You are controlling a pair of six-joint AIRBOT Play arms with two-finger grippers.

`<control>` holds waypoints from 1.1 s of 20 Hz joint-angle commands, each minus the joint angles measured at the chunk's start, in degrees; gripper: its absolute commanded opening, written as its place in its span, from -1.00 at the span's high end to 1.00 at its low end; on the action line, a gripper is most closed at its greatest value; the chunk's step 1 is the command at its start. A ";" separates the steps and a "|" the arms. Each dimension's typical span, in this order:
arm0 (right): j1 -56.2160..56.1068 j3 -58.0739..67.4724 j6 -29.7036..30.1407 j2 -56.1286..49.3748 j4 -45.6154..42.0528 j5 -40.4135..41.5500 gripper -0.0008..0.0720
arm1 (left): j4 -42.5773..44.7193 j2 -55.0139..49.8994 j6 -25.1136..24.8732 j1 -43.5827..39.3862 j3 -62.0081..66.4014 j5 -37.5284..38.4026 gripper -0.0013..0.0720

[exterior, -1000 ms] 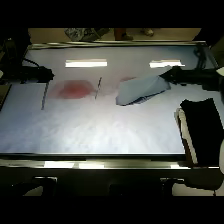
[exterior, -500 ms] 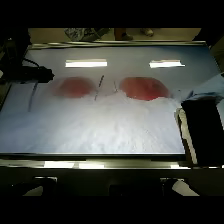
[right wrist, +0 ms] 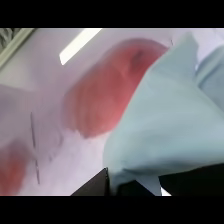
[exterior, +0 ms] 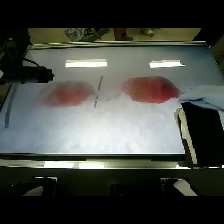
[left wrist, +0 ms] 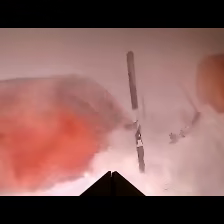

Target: Fold the shirts.

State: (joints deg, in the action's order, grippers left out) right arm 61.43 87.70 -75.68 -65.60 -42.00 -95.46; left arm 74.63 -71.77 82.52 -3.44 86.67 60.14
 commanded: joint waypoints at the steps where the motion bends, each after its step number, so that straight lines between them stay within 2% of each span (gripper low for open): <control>1: 2.25 -0.17 0.92 1.66 -16.33 -10.54 0.86 | -0.02 -0.61 -0.07 0.02 -0.02 -1.64 0.88; 4: 2.25 -3.23 3.10 3.48 -30.73 -10.62 0.86 | -0.02 -1.31 -0.07 0.02 -0.20 -1.75 0.88; 8: 2.25 -16.87 6.38 6.45 -43.74 -10.75 0.86 | -0.02 -1.66 -0.07 0.02 -0.42 -1.68 0.88; 10: 2.25 -21.97 7.80 6.80 -47.34 -10.27 0.86 | -0.04 -1.66 -0.04 0.02 -0.39 -1.70 0.88; 13: 2.25 -25.22 7.91 6.78 -46.27 -6.14 0.82 | -0.07 -1.66 -0.04 0.00 -0.39 -1.75 0.88; 14: 2.25 -25.22 7.93 6.78 -46.42 -5.29 0.43 | -0.07 -1.66 -0.04 0.02 -0.39 -1.75 0.88; 15: 2.25 -25.20 7.93 6.80 -46.95 -4.31 -0.57 | -0.07 -1.64 -0.04 0.02 -0.39 -1.68 0.88; 16: 2.25 -24.98 8.92 6.80 -47.15 -3.32 -0.94 | -0.09 -1.46 -0.04 0.00 -0.35 -1.64 0.88; 18: 2.25 -21.86 10.86 6.80 -47.32 1.18 -0.96 | -0.24 -0.87 -0.07 0.00 0.68 -1.66 0.88; 20: 2.23 -14.40 13.51 6.80 -43.67 7.72 -0.96 | -0.22 -0.61 -0.09 0.02 4.33 -1.68 0.88; 22: 0.17 -4.59 21.09 6.80 -32.06 16.79 -0.95 | -0.20 -0.63 -0.07 -0.46 9.66 -3.74 0.88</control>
State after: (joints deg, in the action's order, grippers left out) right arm 63.16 73.67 -62.26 -58.87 -84.47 -90.30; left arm 74.43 -72.62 82.48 -3.53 91.39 58.26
